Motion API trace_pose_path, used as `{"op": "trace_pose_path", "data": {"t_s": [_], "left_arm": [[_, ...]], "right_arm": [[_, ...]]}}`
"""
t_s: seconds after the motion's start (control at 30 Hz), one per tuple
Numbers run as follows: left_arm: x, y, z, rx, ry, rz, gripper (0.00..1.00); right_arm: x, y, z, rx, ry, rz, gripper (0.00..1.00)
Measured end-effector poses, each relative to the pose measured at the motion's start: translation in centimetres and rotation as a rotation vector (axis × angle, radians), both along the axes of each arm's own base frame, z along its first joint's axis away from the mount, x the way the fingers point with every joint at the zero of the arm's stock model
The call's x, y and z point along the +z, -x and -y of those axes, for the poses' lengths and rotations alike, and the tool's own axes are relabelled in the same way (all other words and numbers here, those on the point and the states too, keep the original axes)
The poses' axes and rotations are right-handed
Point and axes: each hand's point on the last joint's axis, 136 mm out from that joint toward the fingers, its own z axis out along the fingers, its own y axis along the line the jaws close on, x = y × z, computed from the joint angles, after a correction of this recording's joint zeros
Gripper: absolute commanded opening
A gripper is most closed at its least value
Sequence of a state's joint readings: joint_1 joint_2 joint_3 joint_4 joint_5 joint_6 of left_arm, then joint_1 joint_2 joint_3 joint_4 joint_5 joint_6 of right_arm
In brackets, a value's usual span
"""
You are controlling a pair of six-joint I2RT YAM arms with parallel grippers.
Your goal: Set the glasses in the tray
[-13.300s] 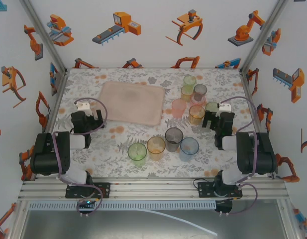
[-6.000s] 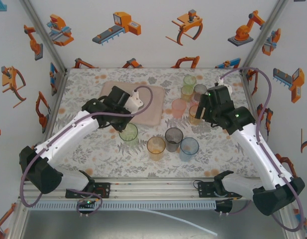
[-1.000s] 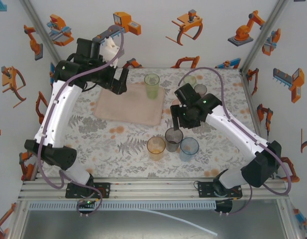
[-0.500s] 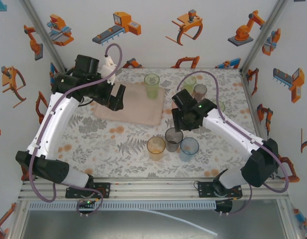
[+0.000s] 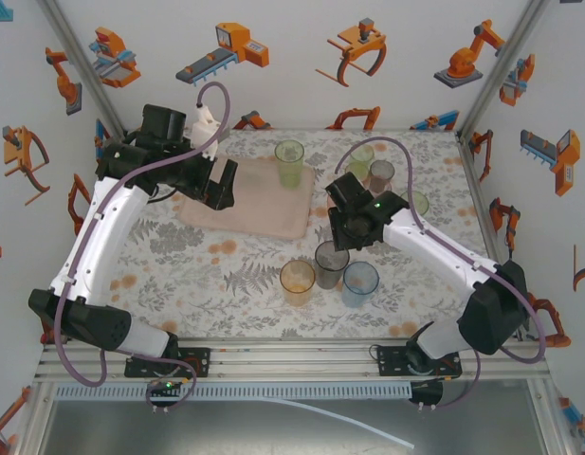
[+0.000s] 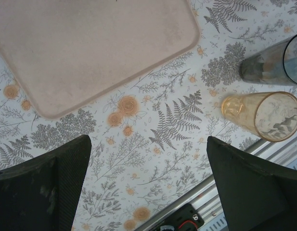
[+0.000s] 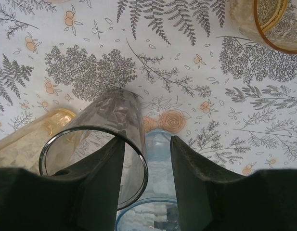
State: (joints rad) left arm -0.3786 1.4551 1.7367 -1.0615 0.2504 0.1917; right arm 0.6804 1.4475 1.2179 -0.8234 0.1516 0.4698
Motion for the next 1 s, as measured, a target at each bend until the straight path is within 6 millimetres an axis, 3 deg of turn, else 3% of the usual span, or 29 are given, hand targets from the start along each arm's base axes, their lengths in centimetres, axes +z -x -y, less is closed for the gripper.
{"op": "trace_pose_path", "data": {"t_s": [0.33,0.63,1.0], "left_arm": [[0.13,0.05,-0.14,0.005,0.003,0.002,0.97],[0.33,0.08,-0.30,0.009,0.006,0.007,0.97],[0.33,0.08,-0.30,0.009,0.006,0.007,0.97]], "right_arm": [[-0.23,-0.23,-0.30,0.006,-0.004,0.006,0.29],[-0.52,-0.15,-0.51,0.023,0.007,0.001,0.12],[-0.20,-0.36,-0.31,0.031,0.028,0.019,0.05]]}}
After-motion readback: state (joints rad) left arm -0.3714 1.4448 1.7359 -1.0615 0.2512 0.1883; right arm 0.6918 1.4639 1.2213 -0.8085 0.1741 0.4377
